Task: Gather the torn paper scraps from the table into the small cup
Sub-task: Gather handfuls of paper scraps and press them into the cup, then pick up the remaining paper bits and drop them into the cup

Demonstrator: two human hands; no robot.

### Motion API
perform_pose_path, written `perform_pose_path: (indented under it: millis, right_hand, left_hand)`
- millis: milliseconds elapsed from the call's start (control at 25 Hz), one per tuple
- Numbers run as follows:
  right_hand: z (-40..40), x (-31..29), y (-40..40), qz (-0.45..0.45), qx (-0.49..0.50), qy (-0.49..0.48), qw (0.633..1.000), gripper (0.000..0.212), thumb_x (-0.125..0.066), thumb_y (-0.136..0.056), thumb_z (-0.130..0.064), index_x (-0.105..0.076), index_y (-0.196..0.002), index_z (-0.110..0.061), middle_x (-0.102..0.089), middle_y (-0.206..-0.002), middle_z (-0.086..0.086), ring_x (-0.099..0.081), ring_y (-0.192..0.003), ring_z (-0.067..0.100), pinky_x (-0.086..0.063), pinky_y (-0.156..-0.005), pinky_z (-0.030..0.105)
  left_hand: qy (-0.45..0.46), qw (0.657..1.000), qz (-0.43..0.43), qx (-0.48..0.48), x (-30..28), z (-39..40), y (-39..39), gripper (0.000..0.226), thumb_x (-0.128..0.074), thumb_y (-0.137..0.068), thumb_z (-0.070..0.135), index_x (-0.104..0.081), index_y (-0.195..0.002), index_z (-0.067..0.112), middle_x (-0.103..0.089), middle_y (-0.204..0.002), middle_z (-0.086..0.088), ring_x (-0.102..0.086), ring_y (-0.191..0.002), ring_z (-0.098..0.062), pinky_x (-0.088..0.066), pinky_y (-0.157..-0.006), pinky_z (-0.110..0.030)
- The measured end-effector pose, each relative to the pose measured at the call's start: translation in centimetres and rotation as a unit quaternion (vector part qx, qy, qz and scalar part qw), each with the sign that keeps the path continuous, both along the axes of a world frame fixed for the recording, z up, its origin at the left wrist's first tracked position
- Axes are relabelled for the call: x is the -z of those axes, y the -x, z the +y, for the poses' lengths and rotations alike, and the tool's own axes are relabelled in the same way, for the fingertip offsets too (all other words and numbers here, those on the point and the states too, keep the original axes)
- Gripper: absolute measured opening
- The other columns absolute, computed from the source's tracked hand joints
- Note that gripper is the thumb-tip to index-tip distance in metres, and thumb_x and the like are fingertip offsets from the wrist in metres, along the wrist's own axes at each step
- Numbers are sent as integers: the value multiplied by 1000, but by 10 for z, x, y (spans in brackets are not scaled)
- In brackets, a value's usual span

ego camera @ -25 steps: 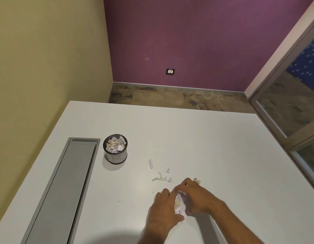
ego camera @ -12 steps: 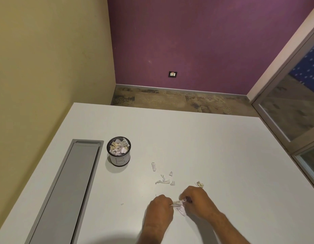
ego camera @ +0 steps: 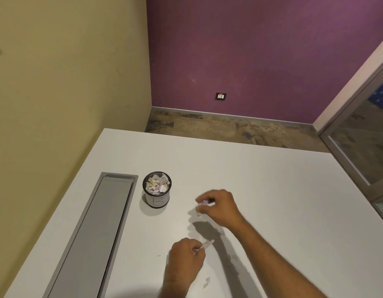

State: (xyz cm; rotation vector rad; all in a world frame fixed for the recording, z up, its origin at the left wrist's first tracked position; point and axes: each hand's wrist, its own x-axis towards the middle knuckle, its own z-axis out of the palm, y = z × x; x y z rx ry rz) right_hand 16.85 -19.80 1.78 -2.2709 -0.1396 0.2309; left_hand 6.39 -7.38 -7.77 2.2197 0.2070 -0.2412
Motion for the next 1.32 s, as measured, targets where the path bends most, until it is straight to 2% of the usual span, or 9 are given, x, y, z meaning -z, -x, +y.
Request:
perform_pose_path:
  millis: [120,240,400,600,720,840,960,1200,1320]
  right_hand:
    - [55,-15,-35,-42,-66,47,996,23,-80,-72,-17,-77,-94,-21,-74,-90,-4,-61,-77,8,-42,-67,11]
    - [99,-22,-58,-66,-125,118,983,29,-76,-75,-11,-74,-102,-19,-71,-100,2,-61,-88,15,-40,-73,20]
    - [130,-22,-73,-92,-194,204,955,36,-70,-77,-6,-69,-111,-17,-68,-111,7,-61,-104,26,-46,-79,29]
    - [127,-19,-76,-63,-211,193,956,48,-65,-75,-1,-66,-118,-23,-69,-118,4,-61,-108,23,-53,-86,32]
    - [110,-17,-73,-78,-161,122,976,46,-62,-75,-2,-69,-114,-24,-72,-114,0,-65,-104,19,-53,-91,34]
    - [84,-6,-65,-80,-76,41,993,44,-61,-76,0,-70,-114,-20,-72,-113,-4,-68,-97,10,-54,-91,31]
    - [52,18,-49,-64,0,2,998,40,-64,-77,1,-71,-111,-19,-73,-109,-6,-68,-88,3,-57,-86,28]
    - [-6,62,-10,-26,35,84,996,27,-58,-80,-8,-74,-99,-18,-75,-99,-6,-66,-83,1,-52,-82,18]
    - [-22,70,0,-39,14,156,987,19,-53,-79,-10,-69,-89,-8,-75,-90,4,-68,-86,20,-54,-79,34]
  left_hand:
    - [1,1000,-13,-26,0,16,-2,7,-59,-72,47,-60,-64,46,-58,-57,15,-55,-59,-5,-50,-61,-22]
    - [27,997,-33,-58,0,31,-4,7,-63,-71,45,-66,-76,41,-65,-69,12,-62,-67,-7,-55,-68,-28]
    - [59,991,-45,-110,-5,54,-11,3,-69,-71,37,-68,-68,37,-60,-61,11,-57,-59,-9,-56,-66,-34]
    - [64,980,-98,-160,-29,81,-30,20,-76,-71,32,-65,-83,44,-64,-68,21,-58,-56,-5,-55,-56,-29]
    - [53,969,-148,-188,-49,97,-52,21,-78,-70,25,-67,-84,35,-65,-58,8,-60,-53,-11,-57,-54,-34]
    - [21,961,-202,-185,-69,111,-80,4,-75,-71,21,-73,-73,19,-67,-61,2,-64,-59,-21,-58,-60,-37]
    - [-30,959,-214,-182,-86,120,-109,3,-73,-73,17,-76,-75,17,-72,-68,-1,-66,-65,-23,-57,-67,-35]
    - [-212,973,-64,-63,-87,130,-143,15,-62,-83,18,-76,-81,15,-73,-83,-10,-62,-83,-29,-52,-68,-34]
    - [-275,960,-43,-29,-86,128,-144,18,-62,-85,23,-73,-91,11,-65,-98,-12,-54,-101,-32,-51,-77,-39]
